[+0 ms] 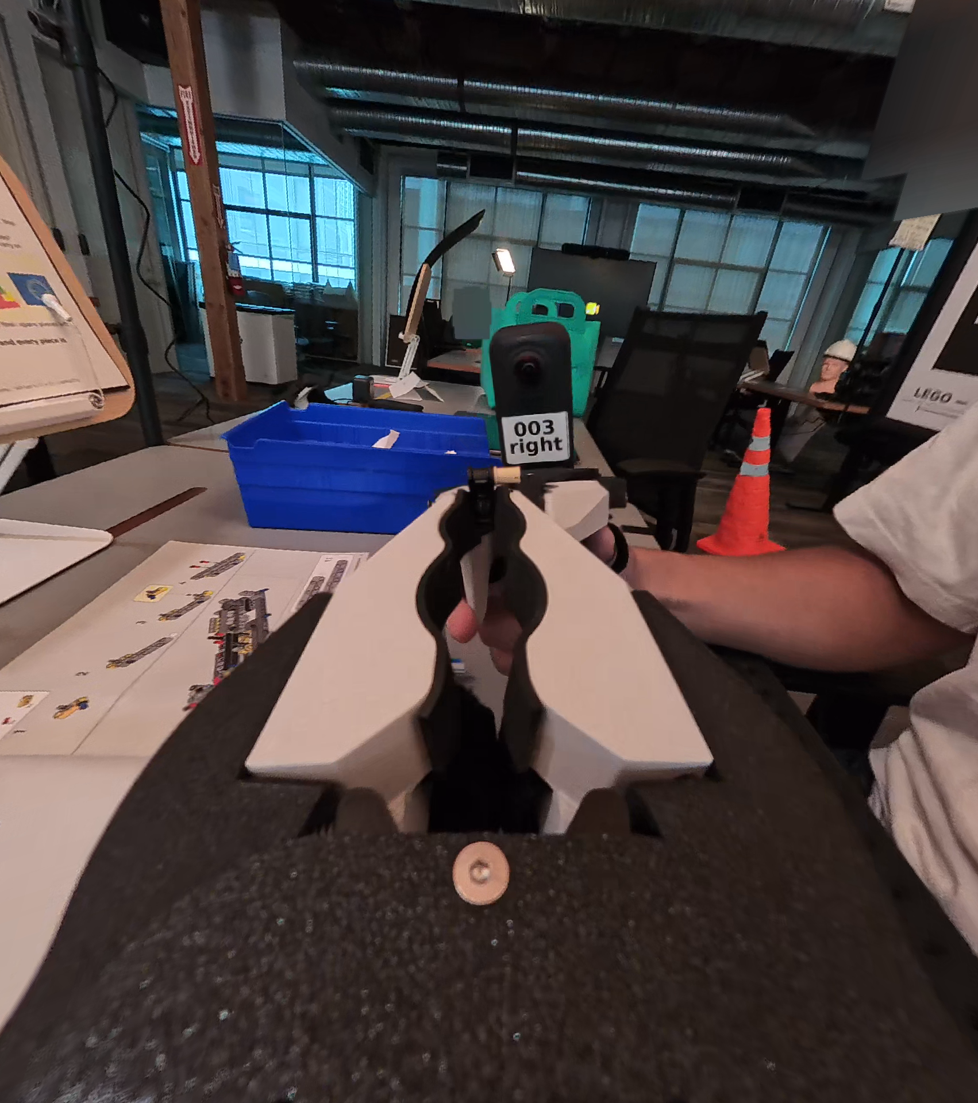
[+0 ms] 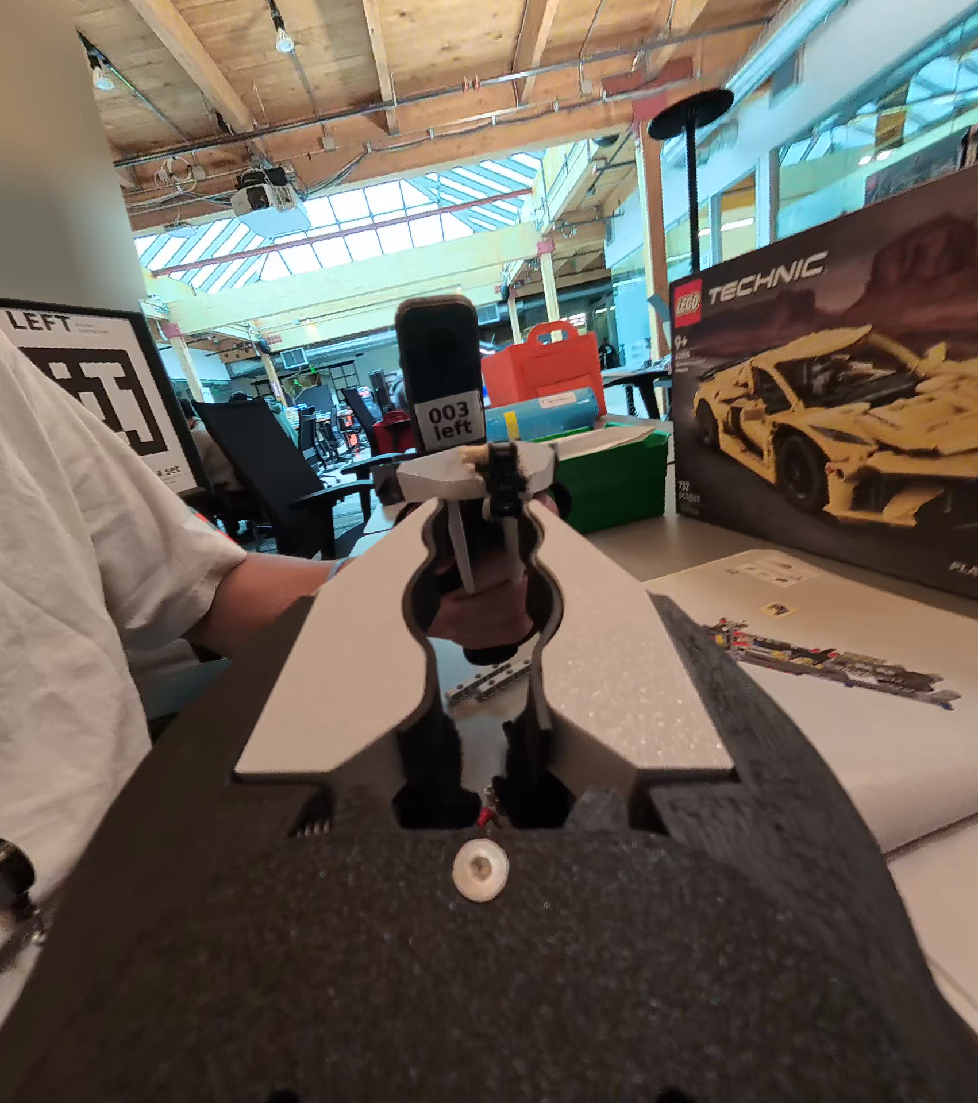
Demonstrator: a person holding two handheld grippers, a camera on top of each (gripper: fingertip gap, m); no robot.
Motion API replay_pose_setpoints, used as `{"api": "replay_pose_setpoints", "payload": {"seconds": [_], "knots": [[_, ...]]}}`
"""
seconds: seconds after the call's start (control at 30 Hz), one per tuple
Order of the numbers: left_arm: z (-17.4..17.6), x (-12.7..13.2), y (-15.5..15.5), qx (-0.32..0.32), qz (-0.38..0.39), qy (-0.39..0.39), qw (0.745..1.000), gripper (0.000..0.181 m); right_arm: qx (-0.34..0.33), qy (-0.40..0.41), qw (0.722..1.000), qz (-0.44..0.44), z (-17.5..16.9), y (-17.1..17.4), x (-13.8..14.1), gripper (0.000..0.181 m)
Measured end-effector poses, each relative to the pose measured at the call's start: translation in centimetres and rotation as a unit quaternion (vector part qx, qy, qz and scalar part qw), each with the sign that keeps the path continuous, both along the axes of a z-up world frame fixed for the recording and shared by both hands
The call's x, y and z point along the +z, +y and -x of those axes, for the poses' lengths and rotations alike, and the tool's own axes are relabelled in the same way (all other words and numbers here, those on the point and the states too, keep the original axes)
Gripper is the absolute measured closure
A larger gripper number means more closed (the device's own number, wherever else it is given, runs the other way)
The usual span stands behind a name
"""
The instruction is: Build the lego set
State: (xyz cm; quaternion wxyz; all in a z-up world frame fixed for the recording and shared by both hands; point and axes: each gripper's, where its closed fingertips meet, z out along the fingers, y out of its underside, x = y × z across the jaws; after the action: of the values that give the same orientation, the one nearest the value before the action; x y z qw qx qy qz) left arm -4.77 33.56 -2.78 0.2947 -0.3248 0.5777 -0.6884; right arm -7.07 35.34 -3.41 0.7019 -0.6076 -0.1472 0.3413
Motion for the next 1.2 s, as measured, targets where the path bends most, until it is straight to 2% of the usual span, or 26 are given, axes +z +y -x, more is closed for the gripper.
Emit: {"api": "replay_pose_setpoints", "payload": {"seconds": [0.17,0.2,0.37,0.53,0.73,0.9,1.03,1.1,1.2], "knots": [[0.1,-0.1,-0.1,-0.037,0.049,0.022,0.998,0.175,-0.005,0.006,1.000,-0.003,-0.5,-0.3,0.1,0.165],[0.3,0.0,-0.3,-0.053,0.064,0.026,0.996,0.176,-0.008,0.006,1.000,0.002,-0.7,-0.4,0.1,0.174],[0.4,-0.3,-0.3,-0.097,0.116,0.058,0.987,0.176,-0.005,-0.001,1.000,0.020,-0.7,-0.4,-0.4,0.175],[0.3,-1.4,-0.1,-0.105,0.097,0.086,0.986,0.175,0.013,-0.003,0.997,0.070,-0.9,-0.4,-1.5,0.174],[1.4,-4.0,1.0,-0.100,-0.016,0.140,0.985,0.151,-0.008,-0.068,0.989,0.128,-1.7,-0.6,-3.7,0.174],[1.5,-6.0,2.5,-0.038,-0.156,0.164,0.973,0.150,-0.053,-0.232,0.951,0.198,-2.1,-0.3,-8.7,0.174],[1.8,-8.0,2.3,-0.020,-0.272,0.186,0.944,0.157,-0.076,-0.317,0.928,0.181,-1.3,0.0,-9.1,0.175],[2.0,-8.8,2.1,-0.018,-0.329,0.205,0.922,0.158,-0.092,-0.375,0.906,0.175,-1.1,0.0,-9.1,0.175],[1.8,-9.3,2.5,0.017,-0.414,0.206,0.886,0.157,-0.113,-0.453,0.866,0.179,-1.3,0.0,-9.2,0.175]]}}
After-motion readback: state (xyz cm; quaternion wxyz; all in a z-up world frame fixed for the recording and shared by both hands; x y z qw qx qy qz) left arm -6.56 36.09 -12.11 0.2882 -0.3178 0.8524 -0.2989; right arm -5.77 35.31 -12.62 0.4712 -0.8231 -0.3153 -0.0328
